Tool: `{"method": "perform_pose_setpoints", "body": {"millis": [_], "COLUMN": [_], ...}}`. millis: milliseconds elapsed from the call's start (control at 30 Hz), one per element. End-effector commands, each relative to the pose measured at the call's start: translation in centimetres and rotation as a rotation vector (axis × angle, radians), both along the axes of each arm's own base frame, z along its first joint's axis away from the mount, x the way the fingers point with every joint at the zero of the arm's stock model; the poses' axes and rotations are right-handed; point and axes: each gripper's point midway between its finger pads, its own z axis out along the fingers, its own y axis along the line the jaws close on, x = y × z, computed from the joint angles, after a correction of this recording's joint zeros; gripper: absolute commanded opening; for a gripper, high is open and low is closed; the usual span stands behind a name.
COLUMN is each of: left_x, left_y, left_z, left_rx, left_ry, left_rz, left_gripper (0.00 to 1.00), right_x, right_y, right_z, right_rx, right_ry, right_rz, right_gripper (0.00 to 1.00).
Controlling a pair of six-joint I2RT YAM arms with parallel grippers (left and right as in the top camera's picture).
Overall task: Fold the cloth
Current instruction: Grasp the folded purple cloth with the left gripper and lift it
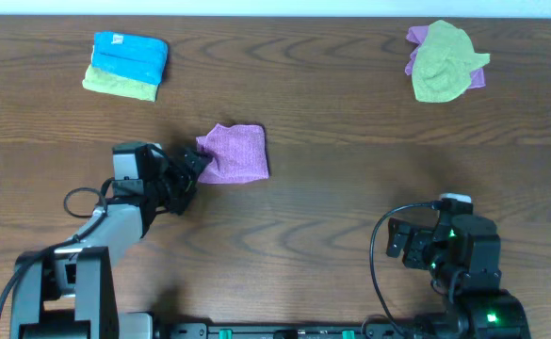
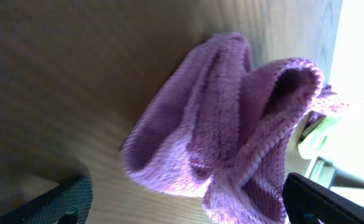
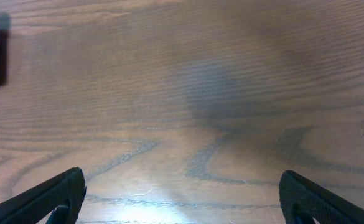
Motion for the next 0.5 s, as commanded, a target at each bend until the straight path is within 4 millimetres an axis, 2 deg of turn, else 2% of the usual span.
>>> {"method": "perform_pose_setpoints", "body": {"millis": [0,167,333,467], "left_x": [-0.2,0.4,0.8,1.4], "left_y": [-0.9,-1.8,-1.7,-1.7], "left_z": [-1.2,-2.4,-3.8,-4.2], "left_rx": [-0.021,-0.029,-0.012,-0.009], "left_ry": [0.047,0.056,0.077,0.051], "left_rz": [0.01,0.026,0.06,0.063], "left_gripper": [1.0,1.0,0.74,0.58], "right_x": [0.0,0.0,0.0,0.0], "right_y": [-0.3,-0.3,-0.3,-0.3], "right_z": [-0.1,-0.1,-0.1,-0.1], "right_rx": [0.001,0.001,0.001,0.001], "right_ry": [0.0,0.0,0.0,0.0], "right_rz": [-0.023,-0.023,-0.023,-0.023], "right_gripper": [0.99,0.99,0.99,0.99]}}
